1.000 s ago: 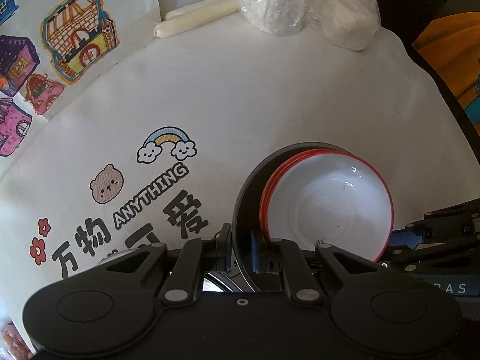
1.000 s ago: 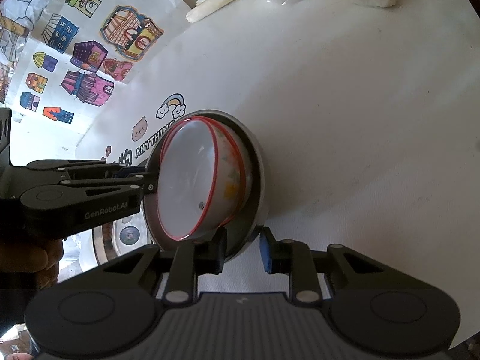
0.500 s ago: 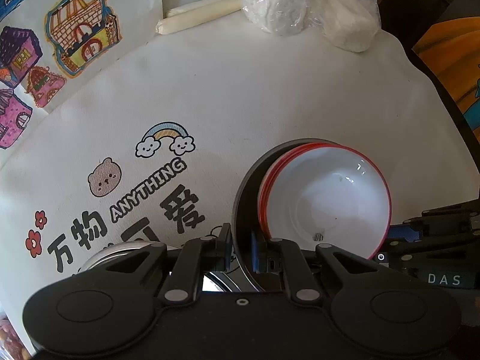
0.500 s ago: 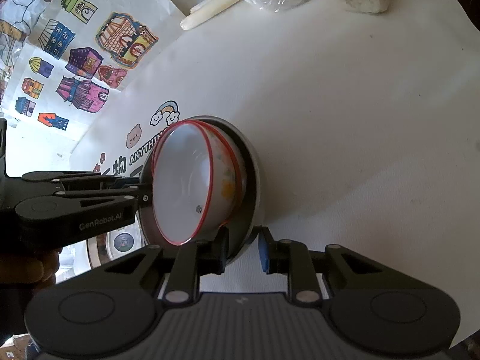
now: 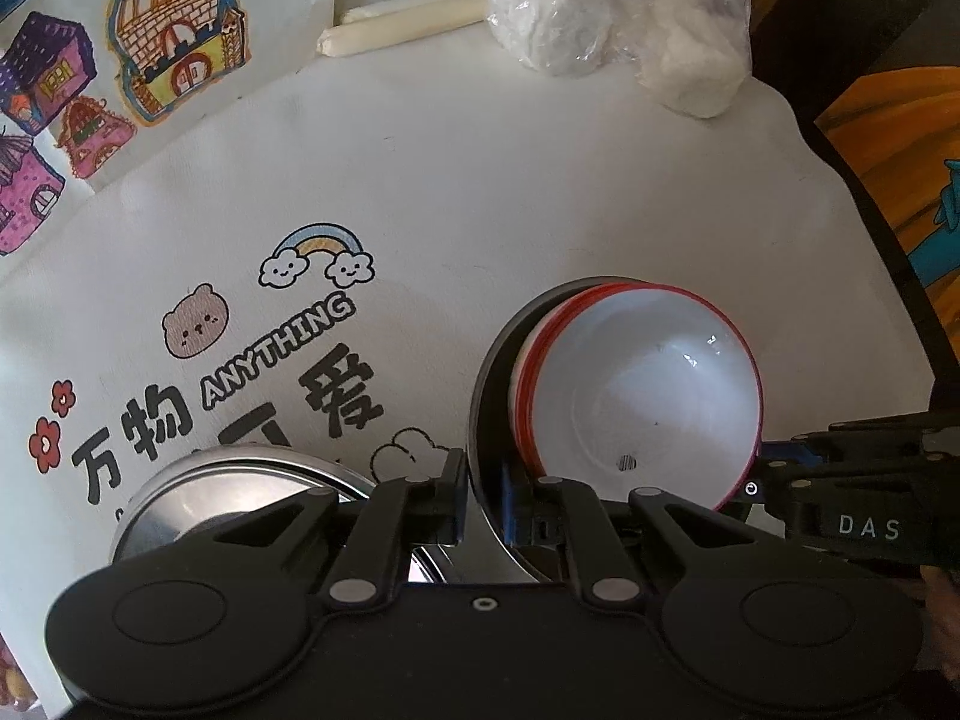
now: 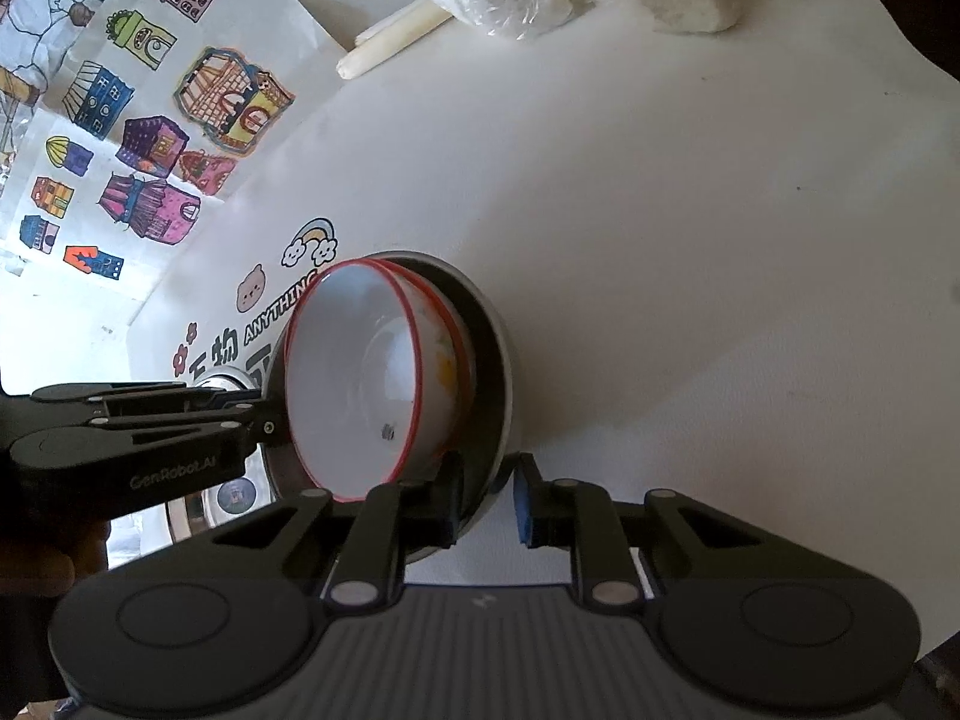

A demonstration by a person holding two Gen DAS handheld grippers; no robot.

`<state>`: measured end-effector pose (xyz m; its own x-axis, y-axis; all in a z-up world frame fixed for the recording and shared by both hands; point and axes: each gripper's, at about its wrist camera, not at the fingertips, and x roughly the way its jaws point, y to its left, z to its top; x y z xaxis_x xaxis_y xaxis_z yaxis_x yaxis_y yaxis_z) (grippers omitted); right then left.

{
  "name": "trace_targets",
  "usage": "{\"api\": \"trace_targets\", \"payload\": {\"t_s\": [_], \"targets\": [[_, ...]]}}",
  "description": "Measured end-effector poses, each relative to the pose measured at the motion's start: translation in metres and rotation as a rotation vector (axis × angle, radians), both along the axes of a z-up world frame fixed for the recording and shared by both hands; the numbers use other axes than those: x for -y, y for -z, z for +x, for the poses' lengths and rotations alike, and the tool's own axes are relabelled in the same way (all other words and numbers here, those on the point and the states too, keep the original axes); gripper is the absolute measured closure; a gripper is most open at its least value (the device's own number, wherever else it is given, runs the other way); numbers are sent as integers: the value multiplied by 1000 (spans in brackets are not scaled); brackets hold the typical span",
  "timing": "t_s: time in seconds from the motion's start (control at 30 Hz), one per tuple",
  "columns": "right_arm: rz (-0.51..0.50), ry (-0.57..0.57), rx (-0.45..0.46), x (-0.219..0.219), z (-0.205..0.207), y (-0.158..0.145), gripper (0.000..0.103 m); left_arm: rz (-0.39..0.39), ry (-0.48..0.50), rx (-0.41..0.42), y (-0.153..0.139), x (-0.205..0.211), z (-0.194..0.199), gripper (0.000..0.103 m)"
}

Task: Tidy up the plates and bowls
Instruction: 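Lift the whole bowl and plate stack with both grippers and carry it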

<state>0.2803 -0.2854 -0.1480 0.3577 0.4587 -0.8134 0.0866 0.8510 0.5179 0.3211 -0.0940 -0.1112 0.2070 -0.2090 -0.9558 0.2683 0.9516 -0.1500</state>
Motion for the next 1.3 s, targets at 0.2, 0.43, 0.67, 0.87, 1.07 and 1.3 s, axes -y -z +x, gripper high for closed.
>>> {"api": "trace_targets", "payload": {"t_s": [0.2,0.43,0.67,0.87,1.07,1.3], "targets": [[-11,-4,20,-2,-2,-6,83,-31,-16,17,-6,-3,-4,94],[-24,-19,50,-2,-5,-14,83,-56,-28,44,-16,-11,-8,95],[-35,-42,84,-6,-5,-20,83,-72,-42,68,-26,-21,-10,95],[-36,-66,103,-16,-5,-20,83,-74,-63,88,-34,-35,-17,95],[-39,-101,119,-30,-5,-22,83,-73,-96,101,-38,-53,-27,95],[-42,-142,130,-53,-3,-25,83,-69,-137,112,-41,-78,-41,95]]}}
